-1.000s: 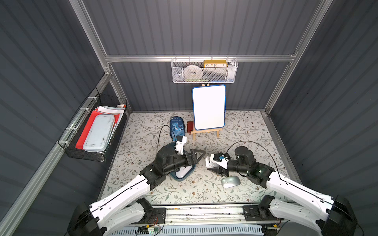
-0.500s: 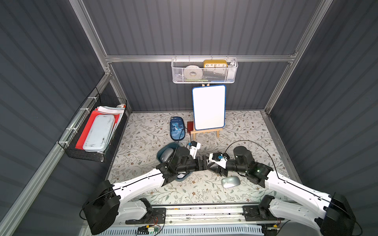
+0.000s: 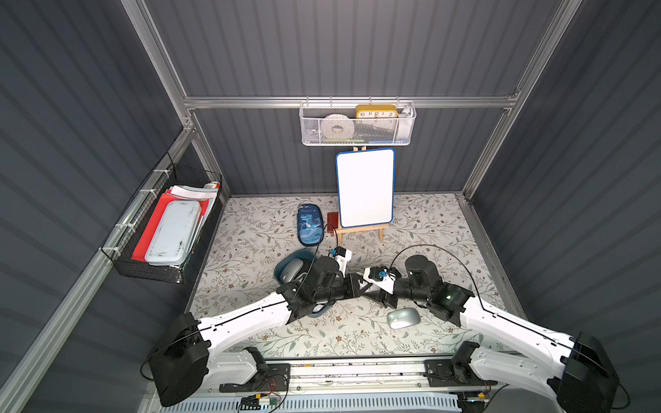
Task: Put the mouse in the storage box
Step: Pick up the mouse from the center of the board, then place the mouse in the storage box.
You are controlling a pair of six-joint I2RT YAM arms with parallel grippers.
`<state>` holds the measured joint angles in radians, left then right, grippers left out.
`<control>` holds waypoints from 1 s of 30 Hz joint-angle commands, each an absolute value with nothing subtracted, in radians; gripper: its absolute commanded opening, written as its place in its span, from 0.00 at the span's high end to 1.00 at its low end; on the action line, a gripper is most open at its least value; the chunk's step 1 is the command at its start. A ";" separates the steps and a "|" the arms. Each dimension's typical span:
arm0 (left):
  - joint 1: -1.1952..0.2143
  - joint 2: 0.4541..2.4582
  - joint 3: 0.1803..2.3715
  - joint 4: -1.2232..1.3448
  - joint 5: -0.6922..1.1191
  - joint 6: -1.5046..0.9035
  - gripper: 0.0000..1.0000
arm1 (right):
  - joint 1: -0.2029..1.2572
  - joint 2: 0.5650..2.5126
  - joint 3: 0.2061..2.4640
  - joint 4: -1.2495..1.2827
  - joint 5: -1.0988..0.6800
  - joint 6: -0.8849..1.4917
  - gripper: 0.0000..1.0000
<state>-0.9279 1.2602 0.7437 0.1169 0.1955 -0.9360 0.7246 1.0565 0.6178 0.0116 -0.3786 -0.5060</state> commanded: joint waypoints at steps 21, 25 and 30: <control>-0.908 1.371 1.165 -0.817 -0.396 -1.126 1.00 | 0.709 1.013 0.610 -0.031 0.083 0.046 0.01; -0.908 1.476 1.222 -0.903 -0.415 -1.135 1.00 | 0.706 1.041 0.625 -0.109 0.114 0.065 0.01; -0.908 1.623 1.301 -1.009 -0.454 -1.154 1.00 | 0.704 1.060 0.613 -0.085 0.141 0.062 0.01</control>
<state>-0.9108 1.5776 1.2572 -0.8909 -0.4034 -1.1275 0.7067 1.0531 0.6006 -0.0647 0.0963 0.0380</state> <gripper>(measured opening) 0.272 0.989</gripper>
